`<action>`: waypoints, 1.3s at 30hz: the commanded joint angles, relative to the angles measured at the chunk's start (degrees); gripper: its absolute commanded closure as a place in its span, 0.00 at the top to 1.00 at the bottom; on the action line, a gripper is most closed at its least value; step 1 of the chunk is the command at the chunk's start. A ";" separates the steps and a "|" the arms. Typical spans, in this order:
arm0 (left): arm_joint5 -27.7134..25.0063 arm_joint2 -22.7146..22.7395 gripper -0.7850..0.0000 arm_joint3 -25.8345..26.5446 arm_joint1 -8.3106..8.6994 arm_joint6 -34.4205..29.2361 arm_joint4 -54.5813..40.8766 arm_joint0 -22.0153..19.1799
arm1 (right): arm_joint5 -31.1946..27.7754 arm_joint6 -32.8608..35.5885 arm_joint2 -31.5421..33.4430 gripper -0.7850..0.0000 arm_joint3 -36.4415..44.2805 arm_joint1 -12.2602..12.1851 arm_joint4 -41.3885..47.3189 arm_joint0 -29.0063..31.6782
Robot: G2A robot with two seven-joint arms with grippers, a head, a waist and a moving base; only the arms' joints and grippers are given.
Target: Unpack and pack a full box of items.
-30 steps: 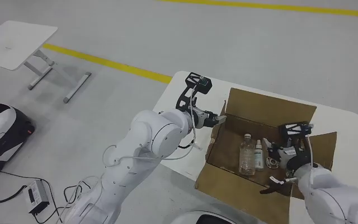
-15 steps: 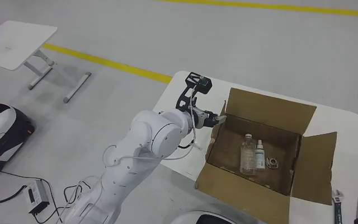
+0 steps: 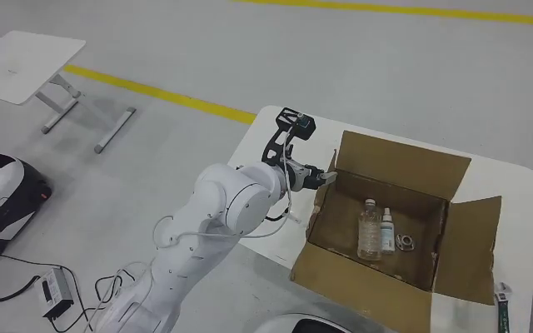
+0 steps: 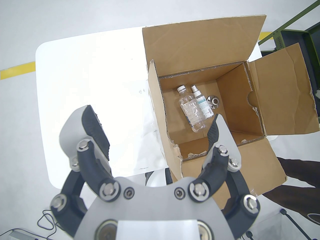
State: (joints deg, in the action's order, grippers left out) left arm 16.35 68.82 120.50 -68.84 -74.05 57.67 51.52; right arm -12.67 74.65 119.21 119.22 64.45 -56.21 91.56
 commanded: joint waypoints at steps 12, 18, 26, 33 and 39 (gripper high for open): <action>0.00 0.00 1.00 0.00 0.00 0.00 0.00 0.00 | 0.03 2.04 -8.96 0.29 -10.64 -0.98 -6.40 -3.59; 0.00 0.00 1.00 0.00 0.00 0.00 0.00 0.00 | 0.23 1.19 -11.71 0.36 -14.28 -1.20 -7.29 -4.64; 0.00 0.00 1.00 0.00 0.00 0.00 0.00 0.00 | 0.99 0.42 -14.62 0.46 -17.41 -1.40 -7.65 -5.50; 0.00 0.00 1.00 0.00 0.00 0.00 0.00 0.00 | 2.19 -0.68 -16.56 0.44 -19.74 -1.53 -8.22 -6.05; 0.00 0.00 1.00 0.00 0.00 0.00 0.00 0.00 | 2.91 -1.04 -17.49 0.42 -20.62 -1.69 -8.40 -6.39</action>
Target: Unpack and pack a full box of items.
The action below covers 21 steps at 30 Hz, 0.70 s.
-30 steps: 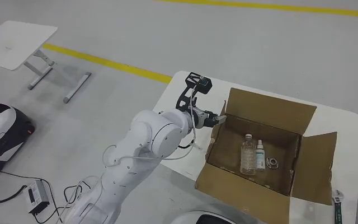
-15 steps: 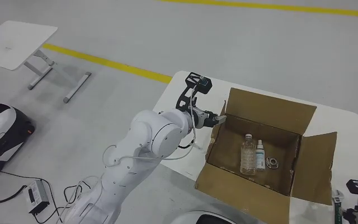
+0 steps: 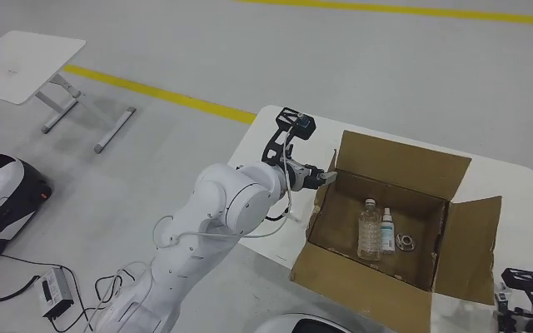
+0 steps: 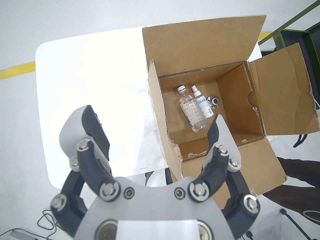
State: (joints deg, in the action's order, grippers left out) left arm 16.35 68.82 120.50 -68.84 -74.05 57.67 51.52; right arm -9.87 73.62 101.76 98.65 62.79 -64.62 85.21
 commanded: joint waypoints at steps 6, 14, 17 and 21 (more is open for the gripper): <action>0.00 0.00 1.00 0.00 0.00 0.00 0.00 0.00 | 0.65 -0.21 -0.48 0.39 -0.64 -0.23 -0.10 -0.33; 0.00 0.00 1.00 0.00 0.00 0.00 0.00 0.00 | 1.32 -0.40 -1.21 0.35 -1.60 -0.46 -0.24 -0.84; 0.00 0.00 1.00 0.00 0.00 0.00 0.00 0.00 | 1.42 -0.49 -1.53 0.33 -2.11 -0.55 -0.25 -1.15; 0.00 0.00 1.00 0.00 0.00 0.00 0.00 0.00 | 1.56 -0.56 -1.92 0.29 -2.63 -0.66 -0.22 -1.50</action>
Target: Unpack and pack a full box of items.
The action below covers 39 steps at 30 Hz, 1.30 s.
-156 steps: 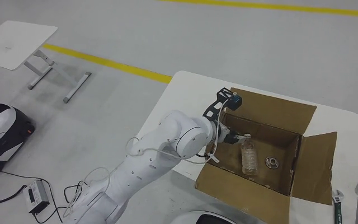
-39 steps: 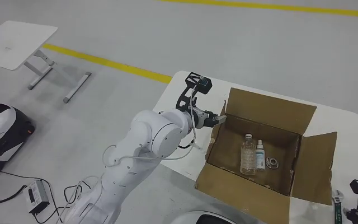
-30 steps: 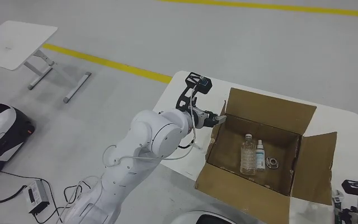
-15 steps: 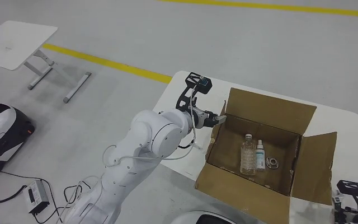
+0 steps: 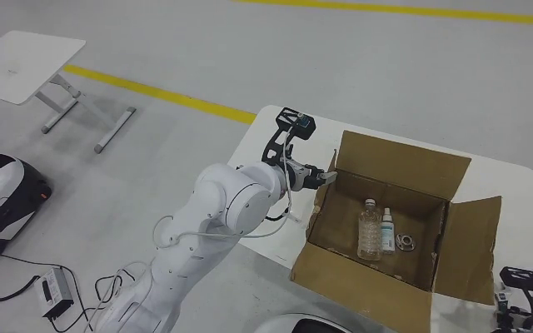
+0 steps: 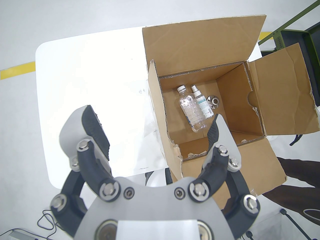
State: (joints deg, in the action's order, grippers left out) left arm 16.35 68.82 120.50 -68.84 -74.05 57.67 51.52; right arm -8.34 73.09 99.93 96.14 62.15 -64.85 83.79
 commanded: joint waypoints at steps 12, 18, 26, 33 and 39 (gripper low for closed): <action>0.00 0.00 1.00 0.00 0.00 0.00 0.00 0.00 | -0.16 -0.94 1.50 0.00 2.50 -0.44 4.02 -0.70; 0.00 0.00 1.00 0.00 0.00 0.00 0.00 0.00 | -0.80 -2.59 7.18 0.00 10.95 -0.79 11.73 0.77; 0.00 0.00 1.00 0.00 0.00 0.00 0.00 0.00 | 0.46 -5.64 16.62 0.00 26.36 -1.05 24.43 2.63; 0.00 0.00 1.00 0.00 0.00 0.00 0.00 0.00 | 0.65 -5.85 20.57 0.00 36.39 -1.45 33.01 2.78; 0.00 0.00 1.00 0.00 0.00 0.00 0.00 0.00 | -1.80 -5.85 18.27 0.00 38.50 -2.15 38.36 0.55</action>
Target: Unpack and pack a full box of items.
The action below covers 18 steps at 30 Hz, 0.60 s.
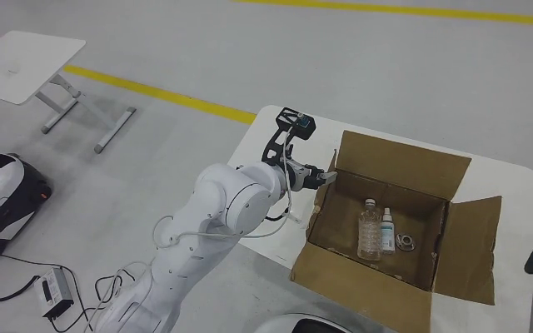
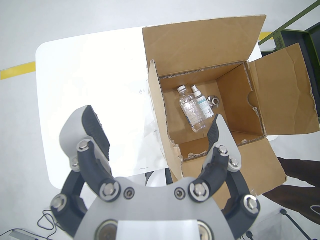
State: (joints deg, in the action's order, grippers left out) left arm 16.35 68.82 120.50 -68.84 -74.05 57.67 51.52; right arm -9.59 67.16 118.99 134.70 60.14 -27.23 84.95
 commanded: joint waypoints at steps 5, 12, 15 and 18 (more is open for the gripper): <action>0.00 0.00 1.00 0.00 0.00 0.00 0.00 0.00 | -0.23 0.00 -7.34 0.00 -0.05 -0.77 0.40 -3.45; 0.00 0.00 1.00 0.00 0.00 0.00 0.00 0.00 | 4.89 -0.58 -19.44 0.00 -1.41 -1.08 -2.34 -6.65; 0.00 0.00 1.00 0.00 0.00 0.00 0.00 0.00 | 6.22 -1.28 -25.14 0.00 -5.13 -1.06 -4.18 -8.89; 0.00 0.00 1.00 0.00 0.00 0.00 0.00 0.00 | 8.21 -1.87 -31.06 0.00 -9.92 -0.91 -7.61 -11.64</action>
State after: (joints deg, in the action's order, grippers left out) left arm 16.35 68.82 120.50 -68.84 -74.05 57.67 51.52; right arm -2.13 65.35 90.22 126.64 59.17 -33.58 74.28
